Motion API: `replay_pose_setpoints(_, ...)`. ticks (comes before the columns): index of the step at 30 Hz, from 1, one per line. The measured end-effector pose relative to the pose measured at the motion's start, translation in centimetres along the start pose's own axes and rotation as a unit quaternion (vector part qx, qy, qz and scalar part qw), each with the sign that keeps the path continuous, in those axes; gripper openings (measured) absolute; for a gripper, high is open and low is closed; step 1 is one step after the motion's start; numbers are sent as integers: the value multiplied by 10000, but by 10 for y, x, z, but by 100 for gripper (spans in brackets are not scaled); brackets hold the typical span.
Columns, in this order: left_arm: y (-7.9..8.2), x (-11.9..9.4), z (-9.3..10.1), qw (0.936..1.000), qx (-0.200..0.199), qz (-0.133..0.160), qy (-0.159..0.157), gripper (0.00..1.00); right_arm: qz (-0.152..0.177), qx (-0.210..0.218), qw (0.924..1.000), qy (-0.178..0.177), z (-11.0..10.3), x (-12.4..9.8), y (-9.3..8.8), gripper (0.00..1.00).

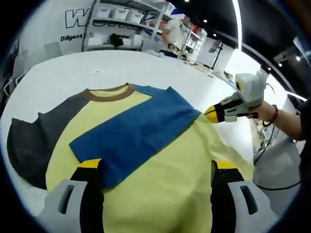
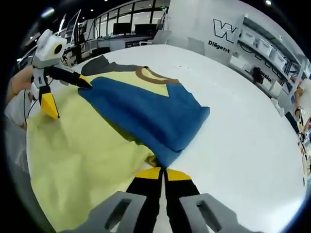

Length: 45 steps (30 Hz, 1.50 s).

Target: Fold the garment on the visible template until the final outline fits inside the template.

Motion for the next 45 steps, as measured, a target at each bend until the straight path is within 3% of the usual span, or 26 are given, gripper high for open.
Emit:
replay_pose_setpoints(17,0,1,0,10000,9,3,-11,89,-34,412,9989,216,1,-2,-4,0)
replay_pose_setpoints(22,3,-1,0,10000,70,0,22,93,-1,426,9991,47,5,-4,-6,0)
replay_pose_setpoints(25,15,-10,0,9995,84,288,66,92,270,591,9979,27,7,-9,-1,3)
replay_pose_setpoints(28,28,-14,2,9983,97,579,28,94,334,591,9977,51,7,-9,1,8)
replay_pose_setpoints(45,80,-1,15,9962,499,714,25,94,536,830,9950,162,8,-10,5,21)
Point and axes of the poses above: the point that each gripper's makers call its tool centre point, and the gripper's own axes: x roughly forward along the fingers, z roughly to its right, y roughly out of its top, the point moved 7 cm from there along -x, roughly backward along the fingers, and after that the axes turned 11 degrees about -z, right-handed, at the moved point
